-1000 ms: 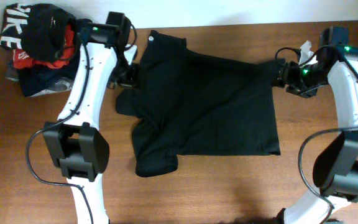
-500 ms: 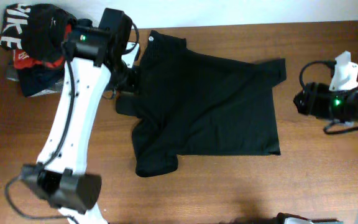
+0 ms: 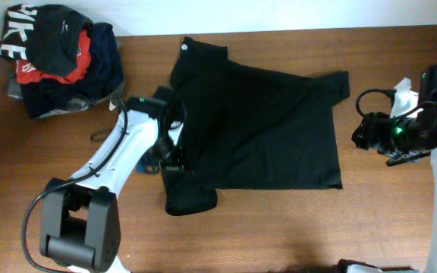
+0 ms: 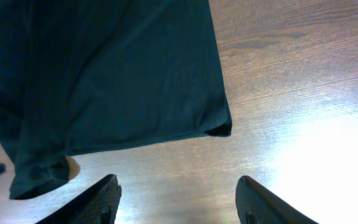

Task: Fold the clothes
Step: 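Release the shirt and move both grippers to its lower corners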

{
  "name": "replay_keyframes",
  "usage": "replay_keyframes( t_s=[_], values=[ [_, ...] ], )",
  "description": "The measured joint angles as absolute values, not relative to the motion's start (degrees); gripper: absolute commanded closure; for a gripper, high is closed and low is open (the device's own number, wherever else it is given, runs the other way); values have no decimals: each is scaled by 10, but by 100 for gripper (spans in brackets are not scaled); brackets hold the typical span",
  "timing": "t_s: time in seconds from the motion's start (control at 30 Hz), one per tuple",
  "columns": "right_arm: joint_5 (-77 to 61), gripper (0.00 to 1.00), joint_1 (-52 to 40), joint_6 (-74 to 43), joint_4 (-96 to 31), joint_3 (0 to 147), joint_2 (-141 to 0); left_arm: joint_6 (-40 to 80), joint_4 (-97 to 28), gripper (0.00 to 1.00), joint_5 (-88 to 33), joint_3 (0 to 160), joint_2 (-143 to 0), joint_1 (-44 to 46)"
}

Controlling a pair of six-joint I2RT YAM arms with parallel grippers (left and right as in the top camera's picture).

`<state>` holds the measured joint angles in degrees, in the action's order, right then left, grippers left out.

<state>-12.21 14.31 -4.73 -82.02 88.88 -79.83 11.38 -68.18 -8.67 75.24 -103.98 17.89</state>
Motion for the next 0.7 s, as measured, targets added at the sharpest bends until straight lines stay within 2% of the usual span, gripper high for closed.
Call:
replay_keyframes(
  t_s=[0.23,0.33,0.37,0.4,0.43,0.53,0.6,0.7],
  values=[
    [-120,36,143,-48,-752,812,-799,128,-621,11,-127,647,-1014,179],
    [-119,36,143,-47,-724,771,-800,134,-606,26,-133,617,-1014,179],
    [-119,36,143,-47,-717,759,-800,133,-604,35,-134,610,-1014,179],
    [-119,36,143,-47,-712,750,-801,132,-603,45,-135,604,-1014,179],
    [-119,36,143,-47,-707,742,-801,136,-598,62,-136,598,-1014,179],
    [-119,36,143,-47,-688,724,-801,137,-573,91,-138,583,-1014,179],
    [-119,36,143,-48,-684,719,-801,138,-560,99,-140,574,-1014,179],
    [-119,36,143,-47,-683,719,-801,136,-552,99,-139,562,-1014,179]
  ],
)
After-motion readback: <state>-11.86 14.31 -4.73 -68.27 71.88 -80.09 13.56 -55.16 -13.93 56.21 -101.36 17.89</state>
